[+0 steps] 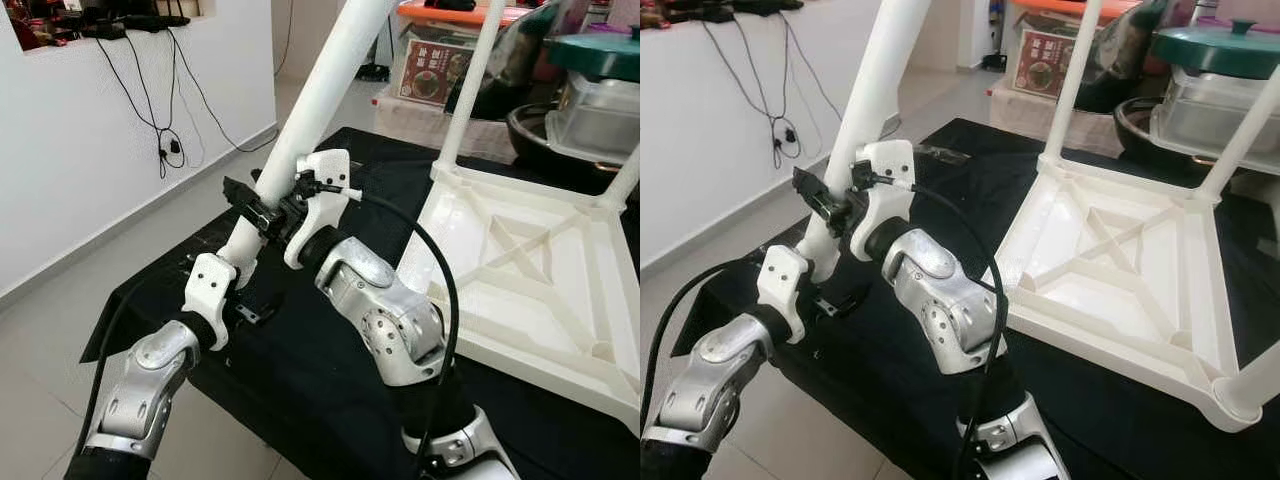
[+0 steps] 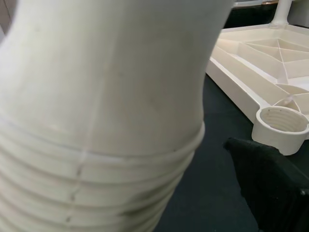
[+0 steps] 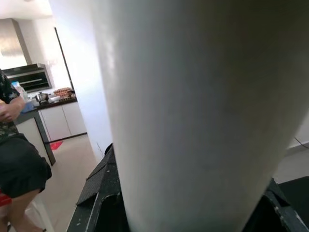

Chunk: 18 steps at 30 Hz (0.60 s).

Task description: Building children table

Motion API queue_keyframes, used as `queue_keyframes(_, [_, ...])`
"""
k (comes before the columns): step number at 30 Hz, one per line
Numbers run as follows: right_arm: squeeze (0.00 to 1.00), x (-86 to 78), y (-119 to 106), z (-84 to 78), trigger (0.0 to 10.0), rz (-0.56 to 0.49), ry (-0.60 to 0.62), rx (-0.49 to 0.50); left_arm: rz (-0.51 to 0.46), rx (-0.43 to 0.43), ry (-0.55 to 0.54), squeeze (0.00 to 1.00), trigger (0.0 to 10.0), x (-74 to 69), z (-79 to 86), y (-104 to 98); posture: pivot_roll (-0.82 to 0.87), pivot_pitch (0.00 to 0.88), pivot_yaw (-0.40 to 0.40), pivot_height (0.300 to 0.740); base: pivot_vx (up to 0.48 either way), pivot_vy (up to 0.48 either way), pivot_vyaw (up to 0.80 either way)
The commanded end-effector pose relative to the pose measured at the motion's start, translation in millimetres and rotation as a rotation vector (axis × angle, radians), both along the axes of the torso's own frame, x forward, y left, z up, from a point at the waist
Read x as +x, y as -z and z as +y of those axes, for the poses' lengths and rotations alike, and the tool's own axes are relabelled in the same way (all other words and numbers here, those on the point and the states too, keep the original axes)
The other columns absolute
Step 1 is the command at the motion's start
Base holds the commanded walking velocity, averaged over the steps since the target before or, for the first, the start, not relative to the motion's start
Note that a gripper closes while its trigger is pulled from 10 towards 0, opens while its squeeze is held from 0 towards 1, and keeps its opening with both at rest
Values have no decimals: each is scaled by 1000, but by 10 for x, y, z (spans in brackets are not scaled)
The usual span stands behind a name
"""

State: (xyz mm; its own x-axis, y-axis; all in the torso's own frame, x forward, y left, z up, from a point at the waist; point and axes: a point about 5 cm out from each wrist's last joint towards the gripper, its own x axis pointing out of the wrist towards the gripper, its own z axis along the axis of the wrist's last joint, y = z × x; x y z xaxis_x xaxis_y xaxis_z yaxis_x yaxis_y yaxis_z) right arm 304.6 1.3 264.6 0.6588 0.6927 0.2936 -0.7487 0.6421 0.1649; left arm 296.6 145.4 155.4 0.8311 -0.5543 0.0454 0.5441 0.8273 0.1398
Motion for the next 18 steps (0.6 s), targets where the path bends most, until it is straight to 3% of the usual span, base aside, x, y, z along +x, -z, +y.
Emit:
queue_keyframes(1, [0,-27,84,59,0,22,-29,-32,-28,-13,53,0,10000,5,-99,-80,65,0,-7,740,0,0,0])
queue_keyframes(12, [0,72,63,-113,0,29,13,-8,0,34,-2,0,10000,-34,4,66,66,0,-3,740,0,0,0])
queue_keyframes(14, [0,123,71,-243,0,77,18,40,7,42,-34,0,10000,-45,50,103,71,0,-11,740,0,0,0])
queue_keyframes(18, [0,165,102,-348,0,128,29,83,10,51,-54,0,10000,-48,87,120,71,0,-12,740,0,0,0])
